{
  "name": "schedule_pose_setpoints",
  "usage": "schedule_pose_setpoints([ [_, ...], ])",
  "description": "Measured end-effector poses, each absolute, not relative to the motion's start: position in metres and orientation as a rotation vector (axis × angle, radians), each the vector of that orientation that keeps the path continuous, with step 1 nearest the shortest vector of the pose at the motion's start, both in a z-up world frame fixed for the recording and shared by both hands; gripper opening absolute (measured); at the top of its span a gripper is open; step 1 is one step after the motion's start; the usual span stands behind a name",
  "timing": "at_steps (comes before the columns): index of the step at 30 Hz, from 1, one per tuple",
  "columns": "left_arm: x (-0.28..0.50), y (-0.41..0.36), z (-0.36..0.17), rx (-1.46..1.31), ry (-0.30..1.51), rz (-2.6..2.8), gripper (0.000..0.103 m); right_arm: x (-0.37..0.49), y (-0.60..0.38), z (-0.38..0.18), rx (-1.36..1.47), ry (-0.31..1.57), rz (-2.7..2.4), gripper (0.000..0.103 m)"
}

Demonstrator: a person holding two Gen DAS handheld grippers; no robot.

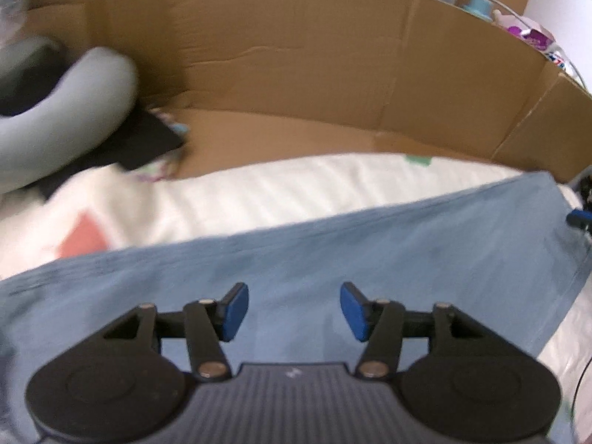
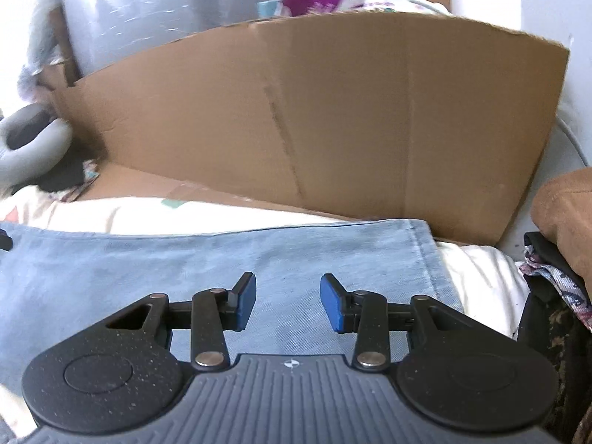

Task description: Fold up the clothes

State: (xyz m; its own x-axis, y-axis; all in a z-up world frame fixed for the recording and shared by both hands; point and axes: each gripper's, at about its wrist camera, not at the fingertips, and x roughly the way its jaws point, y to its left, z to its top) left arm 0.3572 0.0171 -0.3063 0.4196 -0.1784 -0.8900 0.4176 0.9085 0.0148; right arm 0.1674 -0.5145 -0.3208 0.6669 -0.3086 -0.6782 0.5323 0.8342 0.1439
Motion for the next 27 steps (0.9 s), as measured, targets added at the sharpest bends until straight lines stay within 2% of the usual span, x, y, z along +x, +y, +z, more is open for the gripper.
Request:
schedule_pose_setpoints([
  [7,0.306,0.107,-0.279,0.269,1.106,-0.257,0.068,0.152,-0.496,-0.313,0.361,0.741,-0.447,0.046],
  [18,0.218,0.234,-0.265,0.083,1.133,-0.010,0.070,0.123,-0.458,-0.308,0.383,0.847,-0.333,0.046],
  [27,0.175,0.292,-0.300,-0.097,1.154,0.162,0.070,0.116,-0.405,-0.321,0.392,0.985,-0.140,0.046],
])
